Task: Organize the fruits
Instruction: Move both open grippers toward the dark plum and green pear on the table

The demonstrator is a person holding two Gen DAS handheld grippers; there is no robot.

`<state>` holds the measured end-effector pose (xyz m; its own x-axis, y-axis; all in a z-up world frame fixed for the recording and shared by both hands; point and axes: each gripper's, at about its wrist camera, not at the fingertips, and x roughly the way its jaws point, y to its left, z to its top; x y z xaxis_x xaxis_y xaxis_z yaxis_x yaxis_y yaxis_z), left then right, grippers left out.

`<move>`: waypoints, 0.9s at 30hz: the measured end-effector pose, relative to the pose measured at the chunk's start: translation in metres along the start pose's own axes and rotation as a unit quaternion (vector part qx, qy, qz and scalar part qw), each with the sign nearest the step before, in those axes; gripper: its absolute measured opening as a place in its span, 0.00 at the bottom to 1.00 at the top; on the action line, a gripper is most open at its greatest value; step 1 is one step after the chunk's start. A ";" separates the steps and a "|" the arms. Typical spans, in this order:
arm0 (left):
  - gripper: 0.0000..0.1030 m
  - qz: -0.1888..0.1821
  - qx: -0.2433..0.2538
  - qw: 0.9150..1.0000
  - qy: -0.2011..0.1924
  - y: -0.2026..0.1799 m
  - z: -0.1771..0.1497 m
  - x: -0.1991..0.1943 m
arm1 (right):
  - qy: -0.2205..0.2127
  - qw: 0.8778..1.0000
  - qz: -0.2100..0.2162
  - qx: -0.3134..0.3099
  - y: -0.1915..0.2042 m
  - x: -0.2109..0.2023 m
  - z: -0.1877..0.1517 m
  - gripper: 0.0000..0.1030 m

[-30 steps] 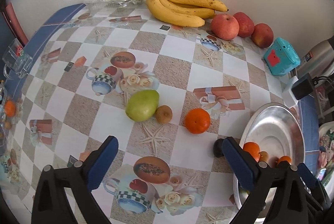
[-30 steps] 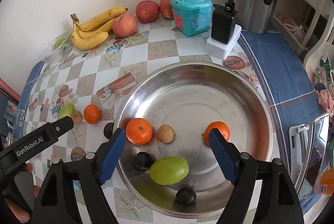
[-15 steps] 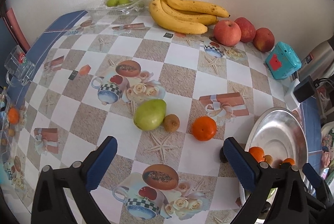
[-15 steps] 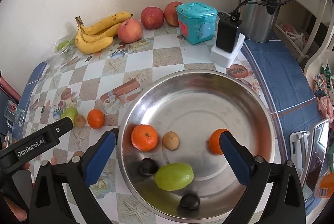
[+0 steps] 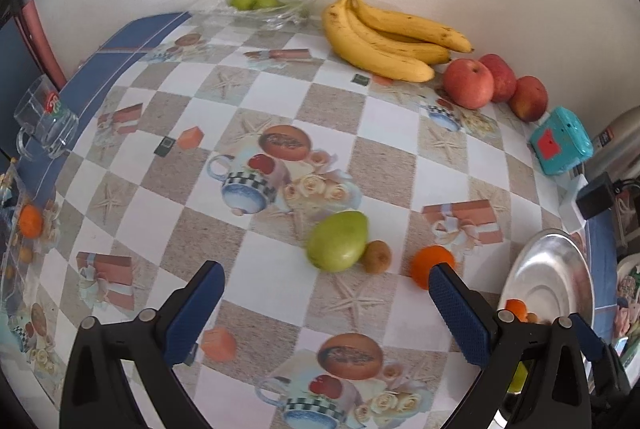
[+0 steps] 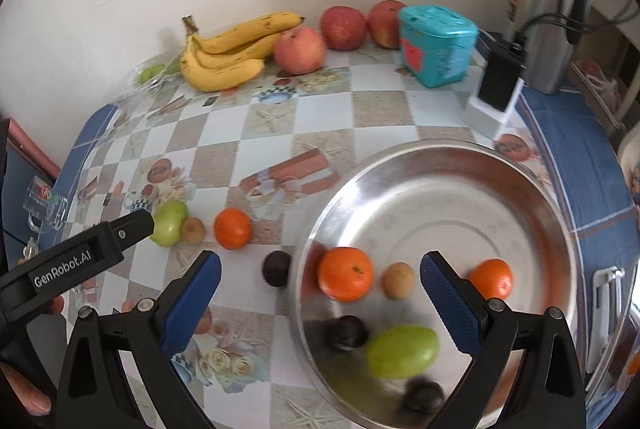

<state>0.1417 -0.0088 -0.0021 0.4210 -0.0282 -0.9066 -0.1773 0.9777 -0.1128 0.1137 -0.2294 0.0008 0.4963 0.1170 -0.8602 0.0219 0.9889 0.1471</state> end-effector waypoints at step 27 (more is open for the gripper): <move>1.00 -0.059 -0.085 0.993 0.055 0.048 0.008 0.013 | 0.044 0.997 0.012 -0.060 0.050 0.043 -0.004 0.58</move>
<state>0.1454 0.0398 -0.0165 0.3500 -0.1722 -0.9208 -0.2834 0.9174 -0.2793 0.1325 -0.1743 -0.0313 0.4171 0.1436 -0.8975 -0.0968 0.9888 0.1132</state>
